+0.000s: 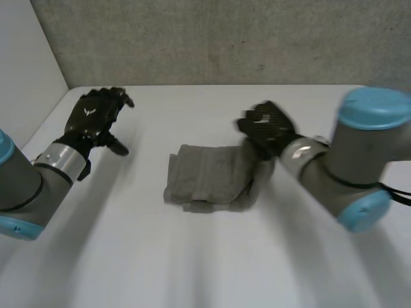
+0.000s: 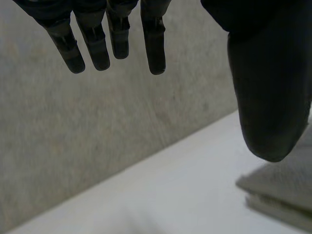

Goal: Fold the towel.

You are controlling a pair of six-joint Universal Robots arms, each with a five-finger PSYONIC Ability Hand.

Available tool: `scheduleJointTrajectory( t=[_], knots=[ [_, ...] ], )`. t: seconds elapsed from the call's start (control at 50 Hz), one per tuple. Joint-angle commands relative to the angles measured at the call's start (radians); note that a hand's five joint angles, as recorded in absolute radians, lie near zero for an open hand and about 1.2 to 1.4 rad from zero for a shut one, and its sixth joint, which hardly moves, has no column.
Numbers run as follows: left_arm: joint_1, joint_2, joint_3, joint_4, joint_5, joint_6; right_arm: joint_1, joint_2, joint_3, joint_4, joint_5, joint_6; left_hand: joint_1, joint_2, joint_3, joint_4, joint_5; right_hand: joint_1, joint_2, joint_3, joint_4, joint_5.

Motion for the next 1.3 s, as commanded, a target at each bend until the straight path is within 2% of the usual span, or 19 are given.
scheduleJointTrajectory(
  t=[0.02, 0.12, 0.14, 0.16, 0.18, 0.2, 0.28, 0.32, 0.38, 0.44, 0.48, 0.54, 0.6, 0.74, 0.82, 0.98, 1.02, 1.14, 1.3],
  knots=[
    [-0.038, 0.045, 0.041, 0.0, -0.004, -0.011, 0.2, 0.134, -0.16, 0.07, -0.049, -0.007, -0.066, -0.048, -0.07, -0.065, -0.032, 0.128, 0.141, 0.074, 0.063, 0.088],
    [-0.052, 0.032, 0.07, 0.0, -0.03, -0.023, 0.26, 0.246, -0.251, 0.097, -0.032, -0.005, -0.069, -0.051, -0.072, -0.068, -0.035, 0.128, 0.141, 0.074, 0.063, 0.088],
    [-0.057, 0.027, 0.077, 0.0, -0.044, -0.03, 0.269, 0.269, -0.263, 0.102, -0.024, -0.005, -0.069, -0.051, -0.072, -0.068, -0.035, -0.045, -0.032, -0.1, -0.11, -0.086],
    [-0.06, 0.018, 0.084, 0.0, -0.054, -0.04, 0.271, 0.281, -0.263, 0.105, -0.011, -0.004, -0.071, -0.054, -0.075, -0.071, -0.038, -0.579, -0.566, -0.633, -0.644, -0.619],
    [-0.06, 0.018, 0.084, 0.0, -0.054, -0.04, 0.271, 0.281, -0.263, 0.105, -0.01, -0.004, -0.071, -0.054, -0.075, -0.071, -0.038, -0.584, -0.571, -0.639, -0.649, -0.625],
    [-0.061, 0.006, 0.09, 0.0, -0.062, -0.052, 0.269, 0.28, -0.257, 0.109, 0.014, 0.001, -0.071, -0.054, -0.075, -0.071, -0.038, -1.094, -1.081, -1.148, -1.159, -1.134],
    [-0.063, -0.007, 0.101, 0.0, -0.064, -0.076, 0.254, 0.248, -0.229, 0.114, 0.071, 0.011, -0.066, -0.048, -0.07, -0.065, -0.032, -1.094, -1.081, -1.148, -1.159, -1.134],
    [-0.063, -0.019, 0.119, -0.001, -0.067, -0.104, 0.224, 0.176, -0.17, 0.113, 0.117, 0.014, -0.06, -0.042, -0.064, -0.059, -0.026, -1.094, -1.081, -1.148, -1.159, -1.134],
    [-0.064, -0.028, 0.13, -0.003, -0.067, -0.116, 0.202, 0.134, -0.13, 0.106, 0.131, 0.024, -0.057, -0.039, -0.061, -0.056, -0.023, -1.094, -1.081, -1.148, -1.159, -1.134],
    [-0.083, -0.053, 0.15, -0.012, -0.068, -0.147, 0.16, 0.073, -0.07, 0.09, 0.141, 0.096, -0.051, -0.033, -0.055, -0.05, -0.017, -1.094, -1.081, -1.148, -1.159, -1.134],
    [-0.119, -0.095, 0.16, -0.018, -0.07, -0.184, 0.105, 0.041, -0.032, 0.076, 0.137, 0.227, -0.048, -0.03, -0.052, -0.047, -0.014, -1.094, -1.081, -1.148, -1.159, -1.134],
    [-0.138, -0.119, 0.162, -0.026, -0.074, -0.199, 0.065, 0.05, -0.027, 0.076, 0.123, 0.338, -0.039, -0.022, -0.043, -0.038, -0.005, -1.094, -1.081, -1.148, -1.159, -1.134],
    [-0.176, -0.168, 0.162, -0.061, -0.091, -0.219, 0.053, 0.067, -0.031, 0.079, 0.121, 0.376, -0.039, -0.022, -0.043, -0.038, -0.005, -1.094, -1.081, -1.148, -1.159, -1.134],
    [-0.233, -0.231, 0.133, -0.174, -0.108, -0.207, 0.025, 0.183, -0.073, 0.085, 0.118, 0.418, -0.036, -0.019, -0.04, -0.035, -0.002, -1.094, -1.081, -1.148, -1.159, -1.134],
    [-0.235, -0.238, 0.11, -0.185, -0.108, -0.195, 0.025, 0.228, -0.091, 0.088, 0.125, 0.419, -0.036, -0.019, -0.04, -0.035, -0.002, -1.094, -1.081, -1.148, -1.159, -1.134],
    [-0.235, -0.272, 0.101, -0.179, -0.11, -0.069, 0.025, 0.261, -0.124, 0.129, 0.126, 0.418, -0.039, -0.022, -0.043, -0.038, -0.005, -1.094, -1.081, -1.148, -1.159, -1.134],
    [-0.231, -0.281, 0.117, -0.179, -0.116, -0.014, 0.025, 0.254, -0.134, 0.146, 0.128, 0.418, -0.039, -0.022, -0.043, -0.038, -0.005, -1.094, -1.081, -1.148, -1.159, -1.134],
    [-0.23, -0.267, 0.156, -0.187, -0.148, 0.014, 0.024, 0.199, -0.137, 0.163, 0.129, 0.418, -0.048, -0.03, -0.052, -0.047, -0.014, -1.094, -1.081, -1.148, -1.159, -1.134],
    [-0.225, -0.093, 0.177, -0.19, -0.16, 0.002, 0.007, 0.051, -0.136, 0.192, 0.141, 0.421, -0.063, -0.045, -0.067, -0.062, -0.029, -1.094, -1.081, -1.148, -1.159, -1.134]
  ],
)
